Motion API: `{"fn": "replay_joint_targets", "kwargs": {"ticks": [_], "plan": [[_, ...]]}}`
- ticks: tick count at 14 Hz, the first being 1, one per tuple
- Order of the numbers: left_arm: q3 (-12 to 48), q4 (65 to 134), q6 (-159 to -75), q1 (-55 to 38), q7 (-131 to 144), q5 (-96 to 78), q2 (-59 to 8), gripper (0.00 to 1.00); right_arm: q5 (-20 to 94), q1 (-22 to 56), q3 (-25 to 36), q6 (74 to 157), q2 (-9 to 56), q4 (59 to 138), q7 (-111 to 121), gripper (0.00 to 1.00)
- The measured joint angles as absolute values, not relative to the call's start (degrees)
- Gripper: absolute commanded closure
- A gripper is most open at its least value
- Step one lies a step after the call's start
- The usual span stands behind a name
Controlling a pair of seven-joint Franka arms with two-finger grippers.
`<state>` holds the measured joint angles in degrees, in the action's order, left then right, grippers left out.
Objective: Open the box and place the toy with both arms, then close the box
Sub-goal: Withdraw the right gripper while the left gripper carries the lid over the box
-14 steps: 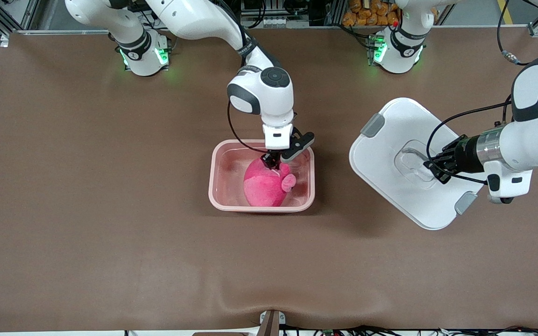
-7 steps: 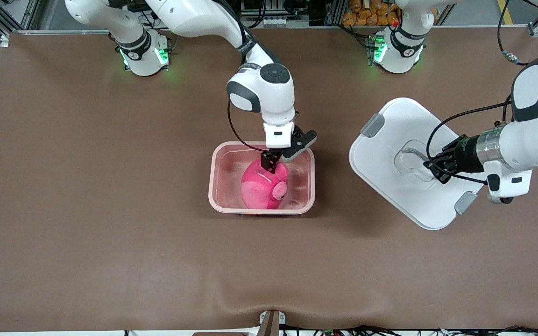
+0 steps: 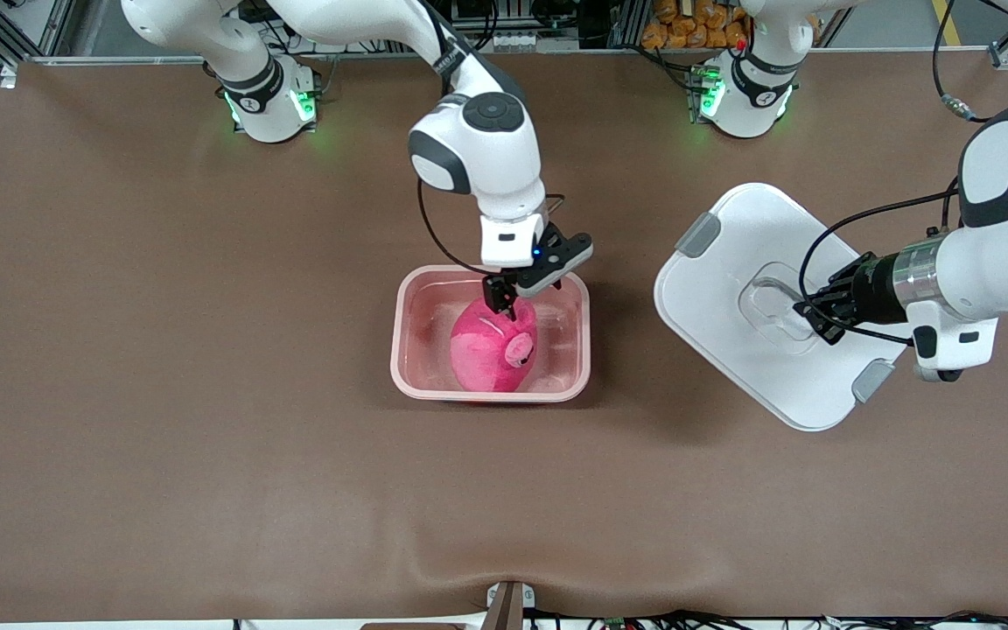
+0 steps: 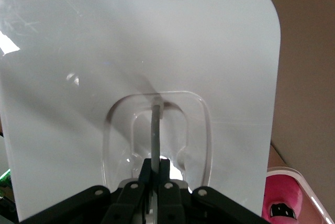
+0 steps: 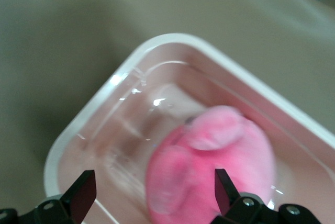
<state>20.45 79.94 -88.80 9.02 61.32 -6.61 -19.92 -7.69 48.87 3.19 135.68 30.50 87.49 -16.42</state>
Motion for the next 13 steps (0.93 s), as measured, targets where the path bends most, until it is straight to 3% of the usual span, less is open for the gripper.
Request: {"fn": "replay_joint_targets", "kwargs": {"ticks": [4, 7, 13], "plan": [[20.8, 79.9, -88.8, 8.8, 62.7, -6.8, -19.9, 1.0, -1.7, 40.5, 3.5, 123.8, 23.1, 87.7, -15.8, 0.0], [22.8, 79.6, -89.6, 7.7, 68.8, -7.6, -19.9, 1.0, 5.9, 31.8, 3.7, 120.2, 17.3, 91.7, -9.0, 0.0], [24.1, 79.3, -99.8, -2.9, 87.0, -7.1, -19.9, 1.0, 7.7, 16.0, 3.7, 109.1, 8.0, 99.0, -1.6, 0.0]]}}
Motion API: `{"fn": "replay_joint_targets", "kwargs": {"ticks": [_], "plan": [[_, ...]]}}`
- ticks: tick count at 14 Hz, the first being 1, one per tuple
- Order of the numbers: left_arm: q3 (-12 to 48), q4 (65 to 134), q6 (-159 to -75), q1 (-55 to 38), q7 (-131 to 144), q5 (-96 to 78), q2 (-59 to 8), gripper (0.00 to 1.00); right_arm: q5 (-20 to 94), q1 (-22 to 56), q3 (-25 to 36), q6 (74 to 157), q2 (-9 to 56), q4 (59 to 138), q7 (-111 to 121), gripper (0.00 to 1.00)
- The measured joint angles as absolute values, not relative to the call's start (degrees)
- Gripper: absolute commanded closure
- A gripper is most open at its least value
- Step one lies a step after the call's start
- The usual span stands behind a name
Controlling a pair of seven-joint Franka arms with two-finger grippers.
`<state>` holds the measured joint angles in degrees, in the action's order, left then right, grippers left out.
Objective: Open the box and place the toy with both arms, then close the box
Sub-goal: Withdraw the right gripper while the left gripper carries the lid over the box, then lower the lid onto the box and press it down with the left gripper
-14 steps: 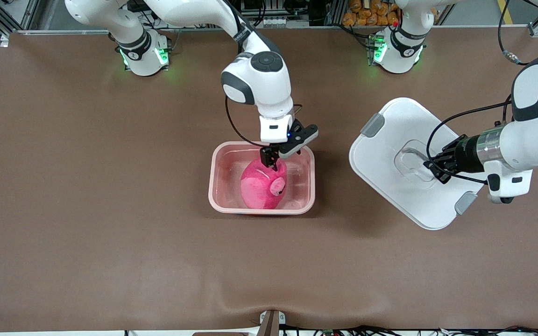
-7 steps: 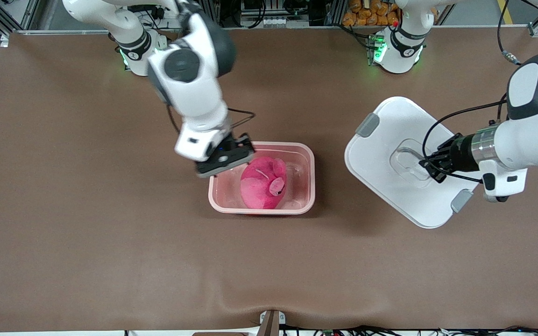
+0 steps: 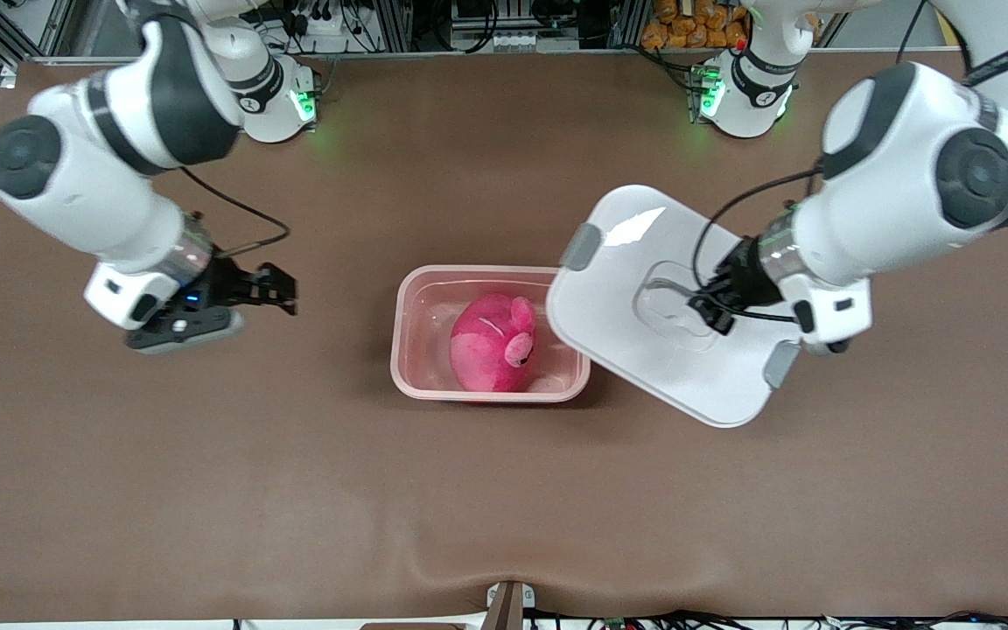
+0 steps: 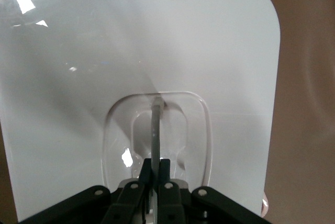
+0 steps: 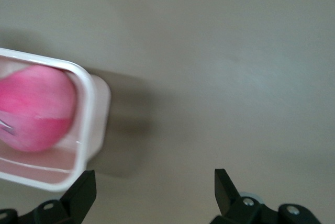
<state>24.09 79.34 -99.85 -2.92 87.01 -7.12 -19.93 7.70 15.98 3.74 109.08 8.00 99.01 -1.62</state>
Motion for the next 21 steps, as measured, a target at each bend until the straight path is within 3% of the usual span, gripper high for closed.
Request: {"fn": "replay_joint_targets", "kwargs": {"ticks": [4, 9, 11, 16, 21], "plan": [[23.9, 79.4, -105.9, -11.1, 98.4, 1.1, -20.7, 1.0, 7.7, 8.4, 3.8, 102.5, 5.3, 99.2, 0.3, 0.0], [23.0, 77.2, -109.8, -20.8, 118.2, 10.3, -24.6, 1.0, 5.8, 5.1, 3.8, 97.4, -1.5, 98.3, 2.9, 0.0], [19.4, 75.2, -110.0, -26.5, 122.9, 13.2, -27.1, 1.0, 4.4, 3.4, 3.8, 95.2, -2.6, 97.2, 5.1, 0.0], [2.2, 72.8, -110.2, -45.9, 128.6, 13.7, -32.7, 1.0, 4.1, -0.4, 3.8, 87.2, -2.6, 94.3, 5.4, 0.0], [-0.9, 69.4, -112.2, -49.7, 137.0, 13.7, -36.6, 1.0, 4.0, -0.6, 3.5, 86.9, -2.5, 94.3, 5.3, 0.0]]}}
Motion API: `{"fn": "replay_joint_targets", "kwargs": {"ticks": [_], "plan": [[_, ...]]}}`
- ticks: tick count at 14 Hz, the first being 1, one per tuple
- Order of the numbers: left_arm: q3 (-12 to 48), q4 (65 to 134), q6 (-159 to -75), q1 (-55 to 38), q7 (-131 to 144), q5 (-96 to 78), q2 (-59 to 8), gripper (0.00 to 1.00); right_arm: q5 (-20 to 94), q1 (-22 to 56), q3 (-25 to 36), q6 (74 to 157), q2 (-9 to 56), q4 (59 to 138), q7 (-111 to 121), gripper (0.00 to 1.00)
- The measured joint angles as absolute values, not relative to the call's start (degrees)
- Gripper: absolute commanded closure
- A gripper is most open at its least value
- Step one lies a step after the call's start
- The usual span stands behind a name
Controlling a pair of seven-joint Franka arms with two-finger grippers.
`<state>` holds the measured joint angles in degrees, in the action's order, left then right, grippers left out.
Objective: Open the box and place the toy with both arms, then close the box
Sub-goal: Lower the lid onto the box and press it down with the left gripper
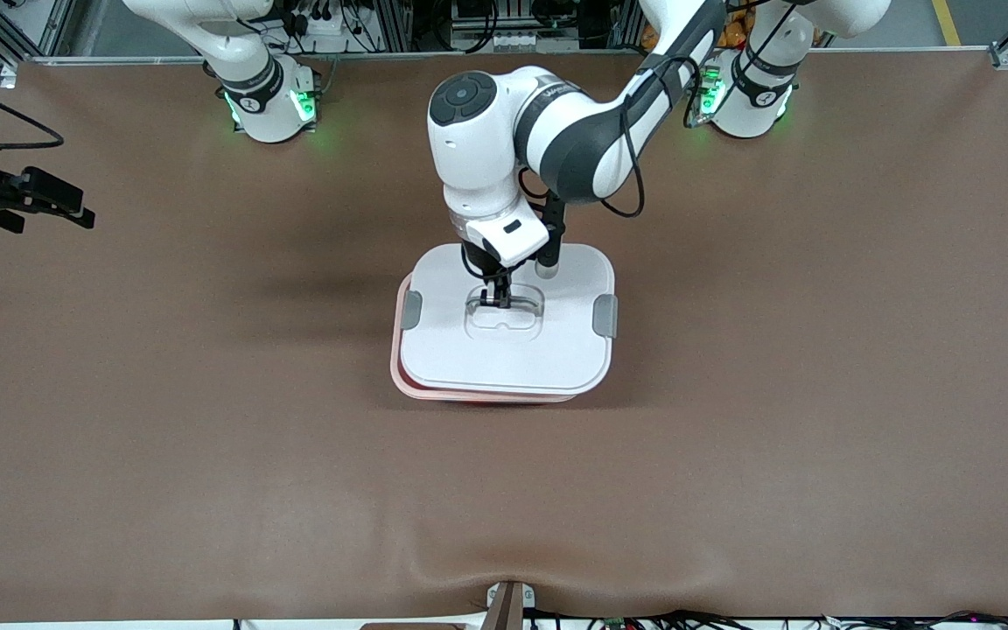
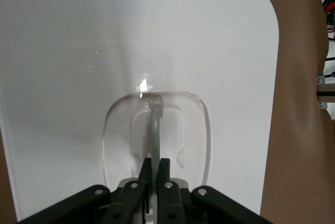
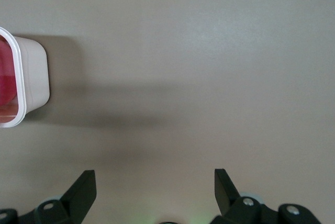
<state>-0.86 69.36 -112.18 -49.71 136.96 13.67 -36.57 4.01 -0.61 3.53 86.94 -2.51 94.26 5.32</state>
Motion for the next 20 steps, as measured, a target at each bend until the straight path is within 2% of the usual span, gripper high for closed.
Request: {"fn": "replay_joint_targets", "kwargs": {"ticks": [7, 20], "plan": [[-1.3, 68.9, -118.1, -50.3, 144.0, 13.7, -38.5, 1.0, 2.0, -1.2, 3.5, 85.3, -2.3, 94.3, 6.7, 0.0], [-1.3, 68.4, -119.3, -51.4, 144.2, 13.7, -39.9, 1.0, -1.3, -1.8, 2.6, 86.9, -1.2, 94.0, 9.9, 0.0]]}}
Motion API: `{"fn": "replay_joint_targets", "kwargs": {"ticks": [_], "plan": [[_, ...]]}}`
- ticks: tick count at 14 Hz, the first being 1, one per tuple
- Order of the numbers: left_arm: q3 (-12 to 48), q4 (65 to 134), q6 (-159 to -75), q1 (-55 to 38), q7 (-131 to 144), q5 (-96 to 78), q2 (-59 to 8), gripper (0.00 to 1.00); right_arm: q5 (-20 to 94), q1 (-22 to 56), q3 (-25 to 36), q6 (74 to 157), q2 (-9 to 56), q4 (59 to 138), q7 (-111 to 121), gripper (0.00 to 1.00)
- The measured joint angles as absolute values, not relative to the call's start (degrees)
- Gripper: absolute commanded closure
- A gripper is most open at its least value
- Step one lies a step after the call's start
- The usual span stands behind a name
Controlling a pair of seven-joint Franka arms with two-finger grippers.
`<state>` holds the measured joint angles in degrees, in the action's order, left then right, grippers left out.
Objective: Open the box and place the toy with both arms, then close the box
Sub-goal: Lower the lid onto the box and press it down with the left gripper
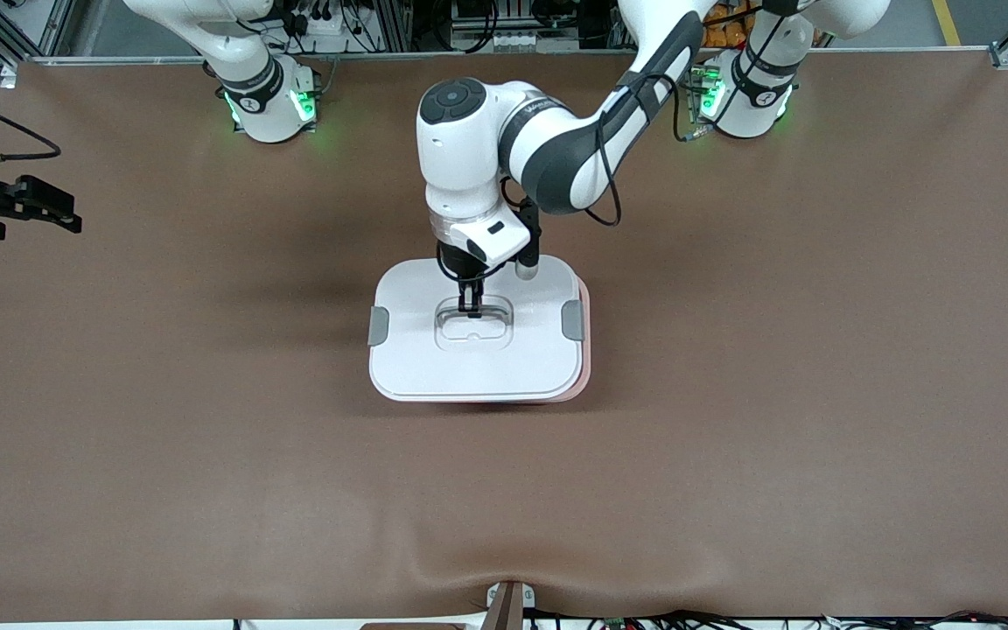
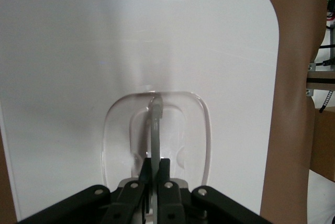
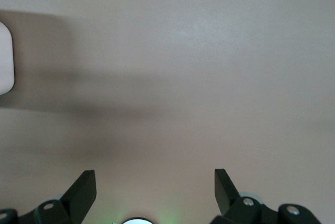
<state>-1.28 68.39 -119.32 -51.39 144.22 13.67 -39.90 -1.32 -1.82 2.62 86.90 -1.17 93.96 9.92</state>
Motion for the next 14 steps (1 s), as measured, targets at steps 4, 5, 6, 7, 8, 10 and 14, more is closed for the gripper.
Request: {"fn": "replay_joint_targets", "kwargs": {"ticks": [4, 5, 6, 7, 8, 10, 14], "plan": [[-1.3, 68.4, -119.2, -51.4, 143.9, 14.1, -40.4, 1.0, -0.2, -1.9, 2.7, 86.9, -1.2, 93.8, 9.9, 0.0], [-1.3, 68.6, -119.2, -51.4, 143.6, 14.1, -40.4, 1.0, 1.0, -2.0, 2.7, 86.9, -1.2, 93.8, 9.9, 0.0], [-1.3, 68.7, -119.2, -51.4, 143.5, 14.2, -40.4, 1.0, 2.1, -2.2, 2.9, 86.9, -1.2, 93.8, 9.9, 0.0], [-1.3, 68.8, -119.0, -51.4, 143.4, 14.2, -40.4, 1.0, 2.9, -2.4, 3.0, 86.9, -1.2, 93.8, 9.9, 0.0], [-1.3, 68.9, -118.7, -51.4, 143.4, 14.2, -40.4, 1.0, 3.3, -2.4, 3.1, 86.9, -1.1, 93.8, 9.9, 0.0], [-1.3, 69.3, -118.1, -51.4, 143.3, 14.2, -40.4, 1.0, 3.4, -2.4, 3.1, 86.9, -1.1, 93.8, 9.9, 0.0], [-1.3, 70.1, -117.8, -51.2, 143.3, 14.2, -40.4, 1.0, 3.4, -2.5, 3.2, 87.2, -0.8, 93.8, 9.9, 0.0]]}}
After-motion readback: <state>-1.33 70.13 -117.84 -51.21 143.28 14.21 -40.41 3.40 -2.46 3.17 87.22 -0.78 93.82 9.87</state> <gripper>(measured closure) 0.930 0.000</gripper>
